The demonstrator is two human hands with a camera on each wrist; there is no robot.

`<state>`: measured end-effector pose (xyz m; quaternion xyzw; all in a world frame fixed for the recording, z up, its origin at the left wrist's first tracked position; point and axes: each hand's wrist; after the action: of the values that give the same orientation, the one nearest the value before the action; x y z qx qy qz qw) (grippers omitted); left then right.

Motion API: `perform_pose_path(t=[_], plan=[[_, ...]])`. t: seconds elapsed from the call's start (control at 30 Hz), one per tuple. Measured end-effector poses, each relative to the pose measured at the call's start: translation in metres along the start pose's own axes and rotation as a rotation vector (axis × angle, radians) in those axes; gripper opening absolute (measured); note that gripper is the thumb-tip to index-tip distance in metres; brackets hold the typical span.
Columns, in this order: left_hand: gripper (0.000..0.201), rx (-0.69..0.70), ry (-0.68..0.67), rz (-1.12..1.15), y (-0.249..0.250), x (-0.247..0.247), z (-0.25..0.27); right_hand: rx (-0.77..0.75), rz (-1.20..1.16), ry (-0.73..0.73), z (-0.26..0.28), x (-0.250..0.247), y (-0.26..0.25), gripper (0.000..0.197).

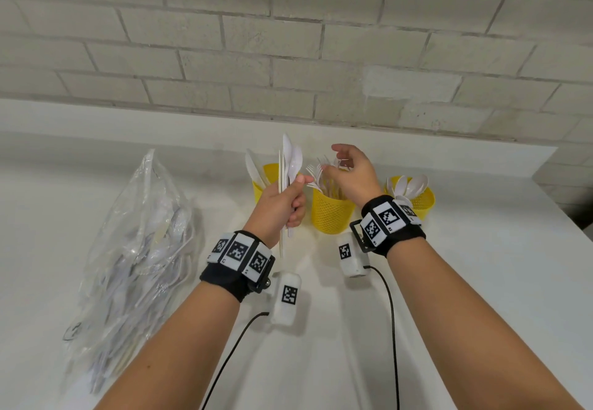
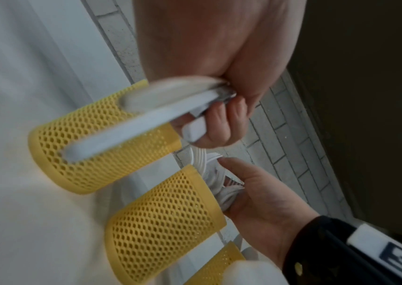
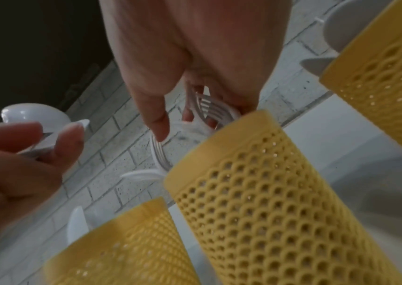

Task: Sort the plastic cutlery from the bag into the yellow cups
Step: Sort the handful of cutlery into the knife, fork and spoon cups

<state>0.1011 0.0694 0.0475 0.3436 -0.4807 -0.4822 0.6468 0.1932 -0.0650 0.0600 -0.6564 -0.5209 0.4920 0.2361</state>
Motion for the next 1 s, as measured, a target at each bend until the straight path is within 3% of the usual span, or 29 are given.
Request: perform_pose_path(t=[0.17, 0.2, 0.3, 0.4, 0.5, 0.57, 0.67, 0.77, 0.93, 1.0], plan=[[0.019, -0.073, -0.087, 0.009, 0.004, 0.008, 0.003, -0.192, 0.008, 0.181, 0.008, -0.008, -0.021, 0.03], [0.019, -0.076, -0.095, -0.002, 0.005, 0.01, 0.004, -0.202, -0.065, 0.162, 0.01, -0.009, -0.03, 0.028], [0.02, -0.063, -0.115, -0.06, 0.006, 0.019, 0.007, -0.068, -0.279, -0.095, 0.018, -0.008, -0.053, 0.032], [0.03, -0.047, -0.149, -0.118, 0.006, 0.026, 0.01, 0.009, -0.263, -0.213, 0.022, -0.004, -0.057, 0.035], [0.017, -0.014, -0.183, -0.148, 0.006, 0.029, 0.014, 0.081, -0.409, -0.196, 0.027, -0.005, -0.055, 0.042], [0.015, 0.011, -0.185, -0.15, 0.007, 0.028, 0.016, 0.118, -0.533, -0.171, 0.03, -0.009, -0.057, 0.027], [0.038, 0.031, -0.196, -0.152, 0.006, 0.027, 0.017, 0.149, -0.615, -0.108, 0.031, -0.013, -0.061, 0.013], [0.056, 0.017, -0.173, -0.198, 0.002, 0.027, 0.016, 0.151, -0.614, -0.029, 0.03, -0.015, -0.06, 0.028], [0.051, 0.029, -0.184, -0.249, -0.005, 0.028, 0.018, 0.141, -0.621, -0.011, 0.035, -0.016, -0.057, 0.033], [0.052, 0.008, -0.155, -0.276, -0.005, 0.026, 0.016, 0.118, -0.662, 0.07, 0.034, -0.021, -0.058, 0.033]])
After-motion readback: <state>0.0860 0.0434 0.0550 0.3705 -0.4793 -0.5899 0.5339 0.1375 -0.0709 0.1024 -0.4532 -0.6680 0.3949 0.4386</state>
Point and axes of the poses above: each hand's wrist, its own z-axis away from the middle knuckle, its own x-axis out of the palm, y = z × x, and after that the axes turned 15 degrees about -x, right-handed
